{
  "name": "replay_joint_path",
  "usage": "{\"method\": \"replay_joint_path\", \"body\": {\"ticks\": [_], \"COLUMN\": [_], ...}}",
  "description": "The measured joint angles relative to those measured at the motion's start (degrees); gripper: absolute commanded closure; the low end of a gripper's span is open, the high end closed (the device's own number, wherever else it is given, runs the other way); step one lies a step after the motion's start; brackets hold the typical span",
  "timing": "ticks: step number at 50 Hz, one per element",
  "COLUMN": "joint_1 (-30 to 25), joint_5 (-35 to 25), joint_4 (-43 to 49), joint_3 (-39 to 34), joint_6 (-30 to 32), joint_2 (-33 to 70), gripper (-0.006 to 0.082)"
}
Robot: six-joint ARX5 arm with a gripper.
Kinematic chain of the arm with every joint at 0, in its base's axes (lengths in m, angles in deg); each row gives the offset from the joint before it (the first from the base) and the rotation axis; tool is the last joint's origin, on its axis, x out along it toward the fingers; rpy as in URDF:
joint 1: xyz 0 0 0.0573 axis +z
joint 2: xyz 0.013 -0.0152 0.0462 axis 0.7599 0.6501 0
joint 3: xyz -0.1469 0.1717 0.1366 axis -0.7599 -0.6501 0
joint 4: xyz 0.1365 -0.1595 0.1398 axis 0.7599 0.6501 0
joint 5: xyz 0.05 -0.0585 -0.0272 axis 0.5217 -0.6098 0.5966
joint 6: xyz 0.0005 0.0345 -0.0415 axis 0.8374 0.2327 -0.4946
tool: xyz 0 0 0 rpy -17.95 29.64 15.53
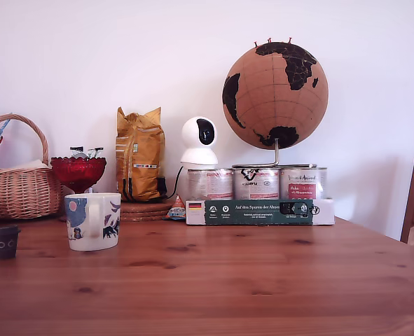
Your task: Pick the grey coffee capsule and place it inside the blue coffee cup
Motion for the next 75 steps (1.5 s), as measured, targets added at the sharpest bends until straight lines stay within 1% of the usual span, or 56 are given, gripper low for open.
{"method": "replay_joint_path", "body": {"ticks": [1,4,9,16,19,24,28,35,40,46,52,57,59,61,62,65,68,70,71,75], "joint_1": [0.04,0.96,1.36,1.40,1.40,1.40,1.40,1.40,1.40,1.40,1.40,1.40,1.40,1.40,1.40,1.40,1.40,1.40,1.40,1.40], "joint_5": [-0.17,-2.97,-3.54,-3.61,-3.67,-4.00,-4.00,-4.02,-5.05,-8.17,-10.45,-11.52,-11.58,-11.67,-11.69,-11.61,-11.54,-11.54,-11.52,-11.28], "joint_4": [0.04,2.32,10.08,9.75,8.24,1.20,-4.50,-11.63,-11.89,-10.56,-8.96,-9.09,-9.44,-10.25,-10.95,-13.60,-17.40,-20.35,-21.33,-26.34], "joint_3": [0.00,0.00,-0.26,-0.22,-0.28,-0.28,-0.28,-0.28,0.26,2.49,5.84,6.32,6.32,6.29,6.29,6.29,6.29,6.29,6.29,6.29], "joint_6": [-0.09,-2.97,-3.39,-4.46,-5.31,-8.37,-12.13,-16.09,-16.57,-16.63,-16.63,-16.39,-15.12,-13.97,-13.20,-11.58,-9.31,-7.15,-6.56,-4.37], "joint_2": [-0.02,-0.33,-0.31,-0.31,-0.31,-0.31,-0.31,-0.31,-0.26,1.75,10.01,18.34,22.01,25.44,27.36,32.13,37.33,40.68,42.03,47.93], "gripper": [0.0775,0.0775,0.0775,0.0775,0.0775,0.0775,0.0775,0.0776,0.0776,0.0776,0.0776,0.0767,0.0723,0.0639,0.0584,0.0382,0.0213,0.0153,0.0142,0.0143]}}
